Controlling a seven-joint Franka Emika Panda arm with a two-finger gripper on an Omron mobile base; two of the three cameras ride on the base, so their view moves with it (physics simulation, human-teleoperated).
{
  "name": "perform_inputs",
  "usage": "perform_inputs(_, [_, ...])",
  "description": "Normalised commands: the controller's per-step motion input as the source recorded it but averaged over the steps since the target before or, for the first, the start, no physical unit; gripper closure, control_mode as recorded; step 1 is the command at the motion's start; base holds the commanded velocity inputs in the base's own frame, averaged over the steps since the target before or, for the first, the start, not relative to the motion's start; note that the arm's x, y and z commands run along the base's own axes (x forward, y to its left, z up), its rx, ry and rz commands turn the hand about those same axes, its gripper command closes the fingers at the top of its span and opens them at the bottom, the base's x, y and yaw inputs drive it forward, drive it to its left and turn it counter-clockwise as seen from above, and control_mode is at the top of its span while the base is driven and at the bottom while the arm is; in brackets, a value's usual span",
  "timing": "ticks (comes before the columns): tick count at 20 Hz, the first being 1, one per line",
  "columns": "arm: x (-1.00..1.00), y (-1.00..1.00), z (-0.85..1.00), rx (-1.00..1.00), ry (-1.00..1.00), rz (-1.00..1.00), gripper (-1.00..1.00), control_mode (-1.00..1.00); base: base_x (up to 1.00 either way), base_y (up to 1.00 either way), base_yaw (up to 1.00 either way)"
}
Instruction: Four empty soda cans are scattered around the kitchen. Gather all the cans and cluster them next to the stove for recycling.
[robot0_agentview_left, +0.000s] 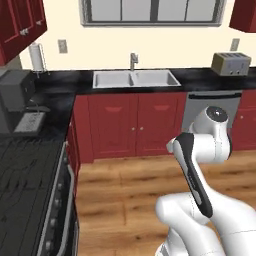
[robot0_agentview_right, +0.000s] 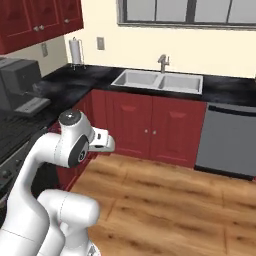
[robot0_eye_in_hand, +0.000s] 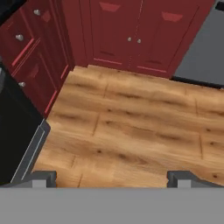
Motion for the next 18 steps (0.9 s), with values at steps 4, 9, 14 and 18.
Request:
perform_inputs(4, [0.0, 0.0, 0.0, 0.0, 0.0, 0.0, -1.0, 1.0, 0.0, 0.0, -0.42])
perform_inputs(9, [0.0, 0.0, 0.0, 0.0, 0.0, 0.0, -1.0, 1.0, 0.03, 0.0, -0.39])
perform_inputs(14, [0.0, 0.0, 0.0, 0.0, 0.0, 0.0, -1.0, 1.0, 0.13, 0.0, -0.33])
perform_inputs(18, [0.0, 0.0, 0.0, 0.0, 0.0, 0.0, -1.0, 1.0, 0.24, 0.0, -0.31])
